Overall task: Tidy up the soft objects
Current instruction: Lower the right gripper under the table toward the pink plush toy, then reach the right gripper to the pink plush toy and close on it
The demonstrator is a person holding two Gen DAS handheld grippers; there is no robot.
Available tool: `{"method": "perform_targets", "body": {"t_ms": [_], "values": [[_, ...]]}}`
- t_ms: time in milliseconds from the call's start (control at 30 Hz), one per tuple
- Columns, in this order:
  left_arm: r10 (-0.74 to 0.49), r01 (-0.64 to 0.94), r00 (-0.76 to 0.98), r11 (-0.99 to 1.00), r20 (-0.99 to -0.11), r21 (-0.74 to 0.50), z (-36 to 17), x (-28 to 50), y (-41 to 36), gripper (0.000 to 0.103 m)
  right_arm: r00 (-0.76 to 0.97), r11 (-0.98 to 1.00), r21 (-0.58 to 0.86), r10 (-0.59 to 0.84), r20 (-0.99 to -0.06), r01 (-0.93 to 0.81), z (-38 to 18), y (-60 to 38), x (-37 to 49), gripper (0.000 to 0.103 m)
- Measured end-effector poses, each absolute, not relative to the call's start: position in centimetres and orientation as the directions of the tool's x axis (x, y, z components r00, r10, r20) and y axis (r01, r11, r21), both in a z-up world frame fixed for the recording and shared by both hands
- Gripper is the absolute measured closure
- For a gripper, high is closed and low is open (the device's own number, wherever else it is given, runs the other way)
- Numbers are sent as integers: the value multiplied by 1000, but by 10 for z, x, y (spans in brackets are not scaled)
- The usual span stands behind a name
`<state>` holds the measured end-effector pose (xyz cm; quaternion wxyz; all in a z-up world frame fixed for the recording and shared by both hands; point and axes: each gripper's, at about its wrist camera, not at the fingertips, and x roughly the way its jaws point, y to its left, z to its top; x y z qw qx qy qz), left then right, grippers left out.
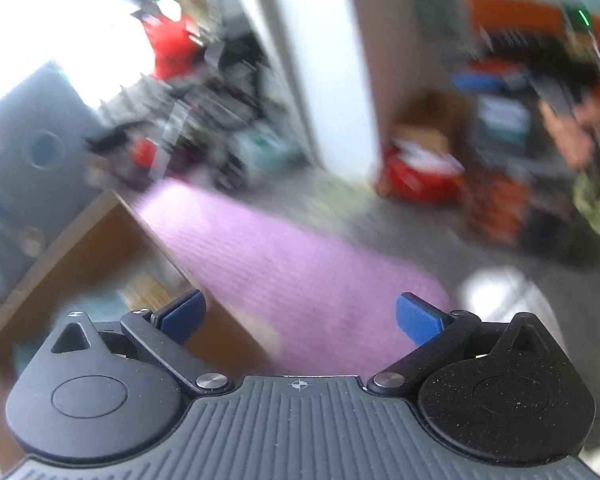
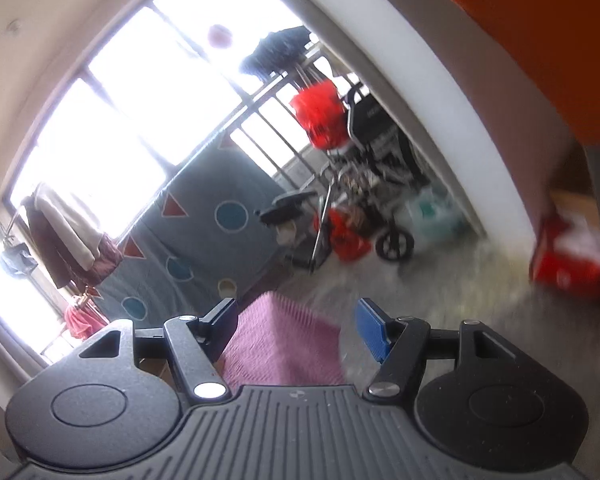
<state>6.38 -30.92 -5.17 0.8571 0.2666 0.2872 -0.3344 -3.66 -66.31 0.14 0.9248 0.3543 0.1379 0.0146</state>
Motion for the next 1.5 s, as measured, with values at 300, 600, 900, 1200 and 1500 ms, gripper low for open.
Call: {"method": "perform_targets", "body": {"t_ms": [300, 600, 900, 1200, 1500], "values": [[-400, 617, 694, 759, -599, 209, -21, 134, -343, 1, 979, 840, 530, -9, -202, 117, 28, -777, 72, 29], [-337, 594, 700, 764, -630, 253, -7, 161, -356, 1, 872, 813, 570, 193, -450, 114, -139, -738, 194, 28], [-266, 569, 666, 786, -697, 244, -22, 206, -378, 1, 387, 736, 677, 620, -682, 15, -375, -541, 234, 38], [-255, 602, 615, 763, -746, 235, -36, 230, -398, 1, 342, 570, 821, 779, -526, -37, -401, -470, 189, 37], [-278, 568, 598, 809, -752, 152, -31, 245, -385, 1, 293, 517, 856, 822, -489, -21, -469, -458, 244, 23]]}}
